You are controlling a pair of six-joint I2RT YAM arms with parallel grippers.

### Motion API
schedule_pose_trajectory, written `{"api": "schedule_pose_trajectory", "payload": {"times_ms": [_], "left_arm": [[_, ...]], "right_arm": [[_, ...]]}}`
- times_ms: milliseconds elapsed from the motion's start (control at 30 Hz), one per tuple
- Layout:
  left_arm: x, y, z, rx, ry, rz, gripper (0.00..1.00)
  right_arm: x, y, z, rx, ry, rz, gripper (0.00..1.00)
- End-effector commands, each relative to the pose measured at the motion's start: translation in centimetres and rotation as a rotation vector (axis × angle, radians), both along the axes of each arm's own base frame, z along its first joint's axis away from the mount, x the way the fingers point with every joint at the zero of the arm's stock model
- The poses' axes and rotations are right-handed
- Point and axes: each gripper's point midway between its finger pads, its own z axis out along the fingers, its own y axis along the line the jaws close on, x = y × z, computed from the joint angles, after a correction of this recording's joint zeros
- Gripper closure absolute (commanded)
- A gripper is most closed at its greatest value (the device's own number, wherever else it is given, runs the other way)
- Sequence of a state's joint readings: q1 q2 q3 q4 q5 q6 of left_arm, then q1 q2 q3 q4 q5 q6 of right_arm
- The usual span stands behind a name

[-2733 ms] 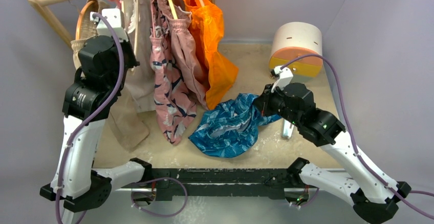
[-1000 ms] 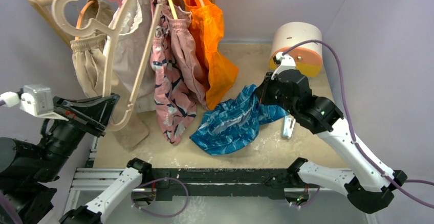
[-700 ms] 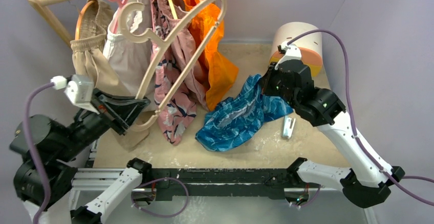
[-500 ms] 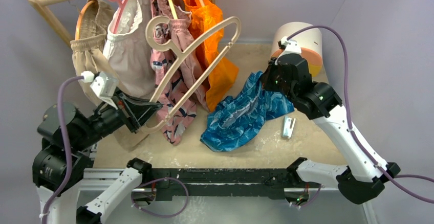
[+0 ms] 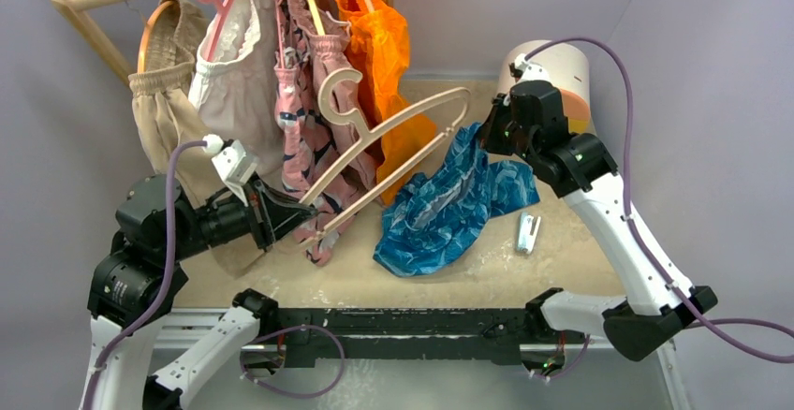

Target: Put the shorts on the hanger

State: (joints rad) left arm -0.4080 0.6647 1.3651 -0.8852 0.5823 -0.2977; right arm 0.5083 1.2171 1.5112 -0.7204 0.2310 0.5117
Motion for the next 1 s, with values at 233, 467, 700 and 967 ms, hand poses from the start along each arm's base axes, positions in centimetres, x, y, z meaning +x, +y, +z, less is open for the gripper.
{"api": "schedule_pose_trajectory", "payload": {"times_ms": [233, 467, 700, 967], "left_arm": [[-0.6, -0.2, -4.2, 0.132, 0.006, -0.084, 1.0], [0.8, -0.5, -5.9, 0.206, 0.043, -0.093, 1.0], [1.8, -1.1, -5.7, 0.212, 0.0, -0.117, 1.0], [4.3, -1.9, -5.0, 0.161, -0.112, -0.07, 1.0]], "right_arm": [[2.4, -0.4, 3.2, 0.065, -0.086, -0.021, 1.0], [2.7, -0.4, 3.9, 0.068, -0.097, -0.005, 1.0], [2.5, 0.2, 3.8, 0.079, -0.093, 0.031, 1.0], [0.7, 2.5, 5.6, 0.145, -0.145, 0.204, 1.0]]}}
